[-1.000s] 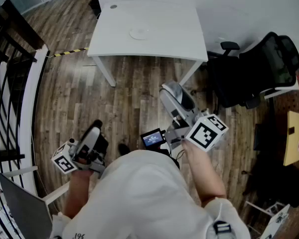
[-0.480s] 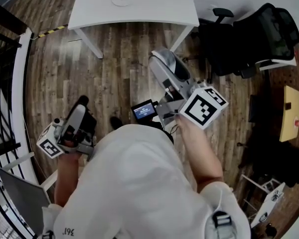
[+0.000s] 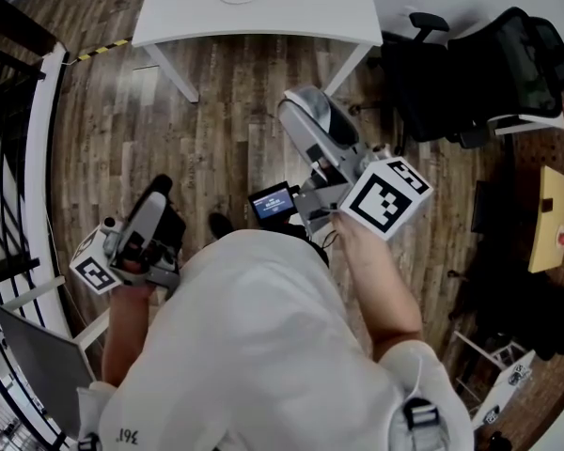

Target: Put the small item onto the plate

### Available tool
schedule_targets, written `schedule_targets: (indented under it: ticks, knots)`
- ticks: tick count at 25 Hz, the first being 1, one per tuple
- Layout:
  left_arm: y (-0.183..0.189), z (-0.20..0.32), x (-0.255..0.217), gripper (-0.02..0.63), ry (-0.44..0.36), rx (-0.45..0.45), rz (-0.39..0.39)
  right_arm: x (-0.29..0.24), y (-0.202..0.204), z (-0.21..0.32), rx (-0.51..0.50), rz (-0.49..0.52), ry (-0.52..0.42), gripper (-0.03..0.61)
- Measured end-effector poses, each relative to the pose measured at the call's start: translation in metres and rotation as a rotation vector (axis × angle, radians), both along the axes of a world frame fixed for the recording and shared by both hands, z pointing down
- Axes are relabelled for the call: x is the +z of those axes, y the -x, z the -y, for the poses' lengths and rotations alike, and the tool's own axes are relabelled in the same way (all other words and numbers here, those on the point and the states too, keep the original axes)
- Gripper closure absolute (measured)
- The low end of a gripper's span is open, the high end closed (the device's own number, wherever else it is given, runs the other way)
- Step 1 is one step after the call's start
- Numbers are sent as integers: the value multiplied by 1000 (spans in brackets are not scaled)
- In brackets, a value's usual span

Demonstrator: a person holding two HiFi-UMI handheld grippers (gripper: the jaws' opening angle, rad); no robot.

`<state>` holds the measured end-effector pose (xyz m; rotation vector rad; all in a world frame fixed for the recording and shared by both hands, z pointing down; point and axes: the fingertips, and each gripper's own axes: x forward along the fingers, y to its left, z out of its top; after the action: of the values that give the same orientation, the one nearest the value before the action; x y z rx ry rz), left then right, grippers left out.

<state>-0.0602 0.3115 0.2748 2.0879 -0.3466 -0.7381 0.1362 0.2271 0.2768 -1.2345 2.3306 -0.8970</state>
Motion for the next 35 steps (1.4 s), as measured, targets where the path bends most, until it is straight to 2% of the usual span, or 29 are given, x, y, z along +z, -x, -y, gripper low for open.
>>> schedule_targets:
  ticks: [13,25,35]
  knots:
    - [-10,-6,4,500,9,3,13,8,-4,-3,-15,9,20,262]
    - [-22,-7,4,500,10,-9,14,10,-22,0,-15,35,31,262]
    - [-47,-3,8,500,19,-39,8,18,-47,8,-35,32,50,262]
